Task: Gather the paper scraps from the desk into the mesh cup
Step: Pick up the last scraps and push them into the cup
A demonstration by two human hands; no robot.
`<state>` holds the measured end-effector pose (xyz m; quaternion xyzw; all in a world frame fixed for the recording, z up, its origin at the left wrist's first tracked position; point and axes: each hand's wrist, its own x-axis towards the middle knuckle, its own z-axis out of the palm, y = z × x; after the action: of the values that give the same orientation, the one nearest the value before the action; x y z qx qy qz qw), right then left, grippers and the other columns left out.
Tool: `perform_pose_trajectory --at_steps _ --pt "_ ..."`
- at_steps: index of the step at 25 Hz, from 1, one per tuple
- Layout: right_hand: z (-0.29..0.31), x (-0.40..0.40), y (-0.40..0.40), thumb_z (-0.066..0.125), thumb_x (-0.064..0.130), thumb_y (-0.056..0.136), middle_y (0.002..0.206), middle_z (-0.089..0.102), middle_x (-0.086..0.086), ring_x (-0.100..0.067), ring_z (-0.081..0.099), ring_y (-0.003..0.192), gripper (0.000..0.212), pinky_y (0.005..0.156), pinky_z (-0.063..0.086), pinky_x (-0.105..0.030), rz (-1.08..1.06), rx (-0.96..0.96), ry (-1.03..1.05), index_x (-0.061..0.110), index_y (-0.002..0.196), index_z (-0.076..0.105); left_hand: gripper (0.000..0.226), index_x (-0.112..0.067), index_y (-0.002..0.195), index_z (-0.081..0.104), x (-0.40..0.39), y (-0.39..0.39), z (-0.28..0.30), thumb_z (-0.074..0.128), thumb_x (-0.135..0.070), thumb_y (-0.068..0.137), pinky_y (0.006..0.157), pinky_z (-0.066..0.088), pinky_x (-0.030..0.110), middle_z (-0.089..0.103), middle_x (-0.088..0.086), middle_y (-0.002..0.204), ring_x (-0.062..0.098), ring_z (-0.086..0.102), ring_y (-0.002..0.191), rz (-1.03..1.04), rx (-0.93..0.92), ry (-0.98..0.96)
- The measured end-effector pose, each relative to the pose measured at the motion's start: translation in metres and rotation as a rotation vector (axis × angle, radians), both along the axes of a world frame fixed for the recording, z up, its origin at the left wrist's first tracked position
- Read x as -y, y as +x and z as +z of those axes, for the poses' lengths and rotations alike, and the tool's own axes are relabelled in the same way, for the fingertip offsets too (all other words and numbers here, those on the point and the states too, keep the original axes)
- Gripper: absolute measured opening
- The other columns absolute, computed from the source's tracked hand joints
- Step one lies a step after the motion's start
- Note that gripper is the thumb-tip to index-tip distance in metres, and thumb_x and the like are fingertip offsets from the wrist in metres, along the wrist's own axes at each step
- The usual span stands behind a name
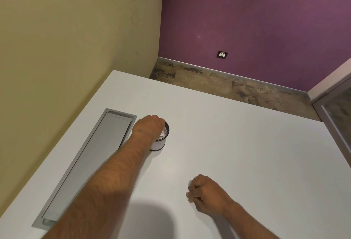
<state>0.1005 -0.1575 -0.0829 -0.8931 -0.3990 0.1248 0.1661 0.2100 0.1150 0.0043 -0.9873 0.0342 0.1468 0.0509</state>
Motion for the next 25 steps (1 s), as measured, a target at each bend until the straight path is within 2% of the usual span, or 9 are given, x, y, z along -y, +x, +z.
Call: perform_pose_trajectory --at_steps 3,7,10,12,14,18,21,23,25 --pt "-0.002 -0.003 -0.005 0.068 0.018 0.078 0.077 0.068 0.011 -0.019 0.062 0.074 0.013 0.063 0.055 -0.031 -0.072 -0.016 -0.003 0.028 0.079 0.076 0.021 -0.011 0.106 0.065 -0.004 -0.007 0.007 0.06 -0.012 0.086 0.07 0.045 0.034 0.066 0.008 0.109 0.028 0.062 0.101 0.043 0.106 -0.103" --pt "-0.001 -0.006 -0.008 0.057 0.024 0.084 0.079 0.066 0.011 -0.016 0.059 0.074 0.015 0.06 0.053 -0.03 -0.075 0.033 -0.021 0.028 0.081 0.071 0.017 -0.015 0.102 0.07 0.002 -0.028 0.009 0.056 -0.017 0.091 0.075 0.052 0.038 0.065 0.004 0.102 0.025 0.055 0.099 0.079 0.407 -0.415" --pt "0.004 -0.009 -0.008 0.053 0.028 0.09 0.082 0.064 0.01 -0.015 0.058 0.076 0.017 0.059 0.052 -0.03 -0.04 0.076 -0.045 0.026 0.082 0.068 0.007 -0.006 0.087 0.073 0.02 -0.051 0.007 0.07 -0.003 0.082 0.069 0.056 0.041 0.069 0.009 0.082 0.031 0.061 0.079 -0.058 0.725 -0.673" --pt "0.005 -0.01 -0.009 0.051 0.028 0.091 0.082 0.063 0.008 -0.015 0.057 0.077 0.017 0.059 0.05 -0.029 -0.021 0.099 -0.068 0.025 0.084 0.066 0.008 -0.004 0.086 0.073 0.032 -0.07 -0.006 0.073 0.001 0.079 0.071 0.055 0.037 0.069 0.009 0.077 0.03 0.063 0.072 -0.209 0.822 -0.766" --pt "0.006 -0.011 -0.009 0.048 0.029 0.093 0.082 0.062 0.006 -0.016 0.055 0.078 0.019 0.06 0.049 -0.031 -0.013 0.116 -0.09 0.023 0.085 0.065 0.007 -0.006 0.09 0.072 0.04 -0.093 -0.028 0.067 -0.004 0.085 0.071 0.052 0.034 0.068 0.006 0.079 0.027 0.061 0.072 -0.285 0.772 -0.795" --pt "0.004 -0.013 -0.01 0.035 0.031 0.096 0.087 0.06 -0.001 -0.022 0.053 0.082 0.03 0.067 0.048 -0.038 -0.007 0.133 -0.152 0.016 0.089 0.061 0.013 -0.014 0.095 0.07 0.039 -0.139 -0.091 0.061 -0.017 0.086 0.072 0.045 0.031 0.069 0.001 0.085 0.025 0.064 0.077 -0.273 0.729 -0.649" --pt "0.002 -0.018 -0.011 0.034 0.029 0.095 0.089 0.06 -0.002 -0.022 0.053 0.083 0.03 0.069 0.047 -0.038 -0.049 0.14 -0.165 0.014 0.092 0.06 0.029 -0.005 0.112 0.07 0.031 -0.168 -0.133 0.065 -0.025 0.091 0.092 0.049 0.046 0.069 0.015 0.117 0.036 0.063 0.111 -0.194 0.738 -0.49" --pt "0.003 -0.022 -0.005 0.035 0.028 0.094 0.093 0.061 -0.002 -0.021 0.054 0.087 0.029 0.07 0.047 -0.037 -0.125 0.096 -0.153 0.013 0.095 0.06 0.05 -0.004 0.128 0.061 0.026 -0.175 -0.145 0.061 -0.04 0.093 0.102 0.042 0.059 0.054 0.019 0.139 0.037 0.048 0.132 -0.139 0.63 -0.39" --pt "0.007 -0.027 0.004 0.038 0.028 0.094 0.092 0.061 0.0 -0.018 0.053 0.087 0.024 0.073 0.048 -0.035 -0.247 0.028 -0.102 0.014 0.092 0.058 0.066 -0.007 0.14 0.048 0.023 -0.176 -0.145 0.055 -0.052 0.093 0.109 0.033 0.063 0.041 0.018 0.15 0.035 0.035 0.142 -0.053 0.505 -0.378"
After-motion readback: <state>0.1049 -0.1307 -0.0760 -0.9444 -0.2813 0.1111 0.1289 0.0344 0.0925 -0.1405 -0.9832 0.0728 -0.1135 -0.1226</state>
